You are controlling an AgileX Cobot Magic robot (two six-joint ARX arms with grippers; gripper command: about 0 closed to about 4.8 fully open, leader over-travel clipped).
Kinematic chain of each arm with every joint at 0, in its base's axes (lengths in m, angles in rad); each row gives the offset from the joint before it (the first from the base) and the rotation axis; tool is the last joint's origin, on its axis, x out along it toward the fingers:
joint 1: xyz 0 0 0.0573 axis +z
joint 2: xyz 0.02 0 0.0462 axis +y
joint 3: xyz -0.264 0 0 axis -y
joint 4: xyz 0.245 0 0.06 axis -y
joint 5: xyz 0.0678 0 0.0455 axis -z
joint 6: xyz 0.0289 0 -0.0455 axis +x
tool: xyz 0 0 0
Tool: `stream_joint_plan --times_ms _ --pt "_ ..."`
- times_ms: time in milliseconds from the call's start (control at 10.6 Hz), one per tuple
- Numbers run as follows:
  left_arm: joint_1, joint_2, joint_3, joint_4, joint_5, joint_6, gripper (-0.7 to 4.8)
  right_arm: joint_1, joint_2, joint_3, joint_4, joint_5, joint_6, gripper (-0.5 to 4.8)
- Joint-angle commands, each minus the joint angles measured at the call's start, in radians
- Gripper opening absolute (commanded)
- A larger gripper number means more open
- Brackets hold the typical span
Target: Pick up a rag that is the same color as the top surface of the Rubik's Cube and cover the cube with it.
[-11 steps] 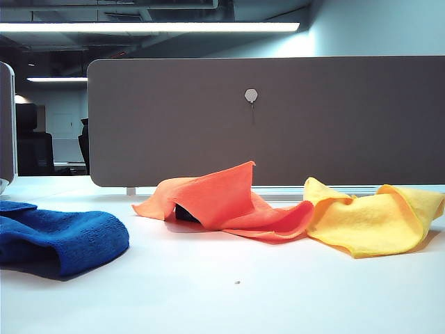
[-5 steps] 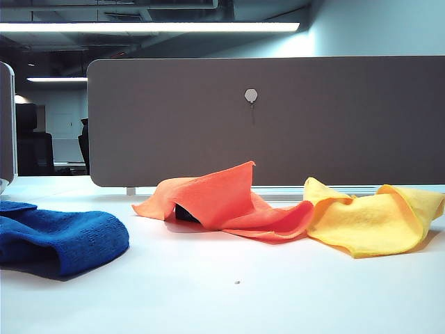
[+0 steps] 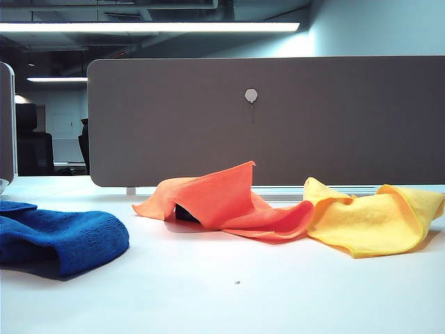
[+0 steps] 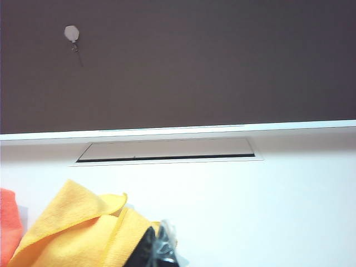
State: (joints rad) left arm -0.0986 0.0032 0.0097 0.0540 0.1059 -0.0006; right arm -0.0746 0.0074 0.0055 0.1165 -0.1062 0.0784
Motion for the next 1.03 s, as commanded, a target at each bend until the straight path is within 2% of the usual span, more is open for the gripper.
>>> stream_joint_plan --times_ms 94,188,564,751,1033 --pt "0.000 0.001 0.001 0.012 0.007 0.057 -0.05 0.000 0.000 0.000 0.014 -0.043 -0.058 -0.01" --pt "0.000 0.001 0.001 0.004 0.003 0.058 -0.05 0.001 0.000 0.000 0.014 -0.072 -0.084 -0.01" --pt "0.000 0.001 0.001 0.001 0.003 0.079 -0.05 0.000 0.000 0.000 0.016 -0.071 -0.087 -0.01" --pt "0.000 0.001 0.001 0.000 -0.061 0.072 -0.05 0.000 0.000 0.000 0.019 -0.071 -0.087 -0.01" --pt "0.000 0.001 0.001 -0.001 -0.060 0.071 -0.05 0.000 0.000 0.000 0.021 -0.072 -0.082 -0.01"
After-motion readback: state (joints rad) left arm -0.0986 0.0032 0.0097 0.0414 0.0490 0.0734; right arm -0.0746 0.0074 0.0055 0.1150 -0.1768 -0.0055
